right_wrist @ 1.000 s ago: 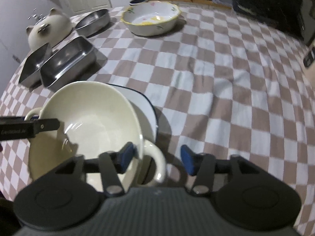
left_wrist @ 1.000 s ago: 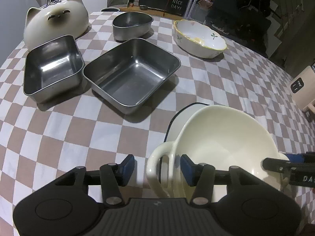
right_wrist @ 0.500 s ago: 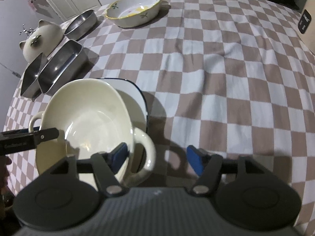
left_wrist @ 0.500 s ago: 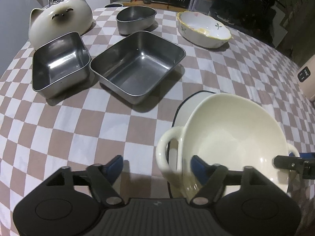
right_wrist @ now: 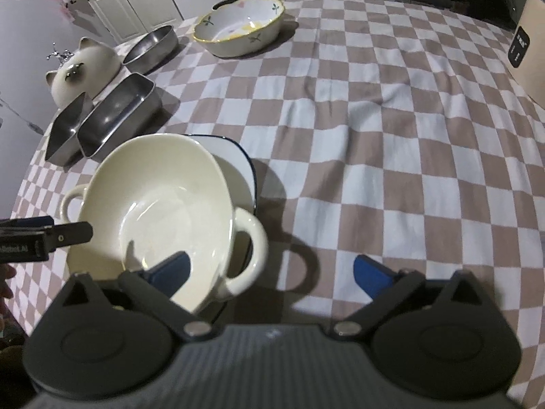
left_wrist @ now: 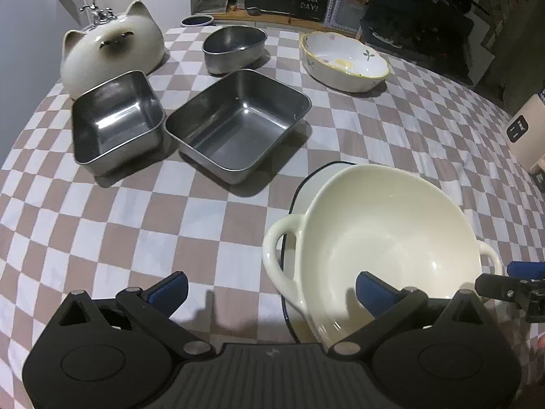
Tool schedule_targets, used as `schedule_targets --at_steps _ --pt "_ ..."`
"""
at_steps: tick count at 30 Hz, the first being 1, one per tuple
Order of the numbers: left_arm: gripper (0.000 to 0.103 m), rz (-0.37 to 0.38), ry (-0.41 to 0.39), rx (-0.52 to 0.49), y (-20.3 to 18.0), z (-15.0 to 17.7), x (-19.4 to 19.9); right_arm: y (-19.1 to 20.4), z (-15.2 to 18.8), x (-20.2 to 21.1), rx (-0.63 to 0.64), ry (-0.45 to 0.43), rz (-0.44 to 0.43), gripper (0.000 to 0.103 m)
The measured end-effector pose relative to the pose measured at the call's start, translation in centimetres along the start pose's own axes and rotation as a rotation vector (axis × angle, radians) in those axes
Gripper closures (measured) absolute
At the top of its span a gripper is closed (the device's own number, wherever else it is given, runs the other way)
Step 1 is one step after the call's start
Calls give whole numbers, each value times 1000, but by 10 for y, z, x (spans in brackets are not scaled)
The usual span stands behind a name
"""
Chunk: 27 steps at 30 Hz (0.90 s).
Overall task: Organize plates and bowls
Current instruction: 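Open both tools and lift them away from the bowl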
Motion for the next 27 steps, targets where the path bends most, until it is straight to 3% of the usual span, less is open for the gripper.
schedule_targets --at_steps 8,16,22,27 --pt "0 -1 -66 5 -6 4 22 -4 9 27 -2 -71 -22 0" --pt "0 32 -240 37 -15 -5 56 -17 8 66 -23 -210 -42 0" --pt "0 30 -291 41 -29 -31 68 -32 -10 96 -38 -342 -42 0" --pt "0 33 -322 4 -49 -69 67 -44 -47 108 -41 -424 -26 0"
Point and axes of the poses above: each gripper's, at about its wrist camera, not at the fingertips, and x roughly against the way its jaws point, y to its left, z to its underside, the point moved 5 cm from there along -x, roughly the way its jaws point, and after that the axes turned 13 degrees about y, right-handed, at the moved point
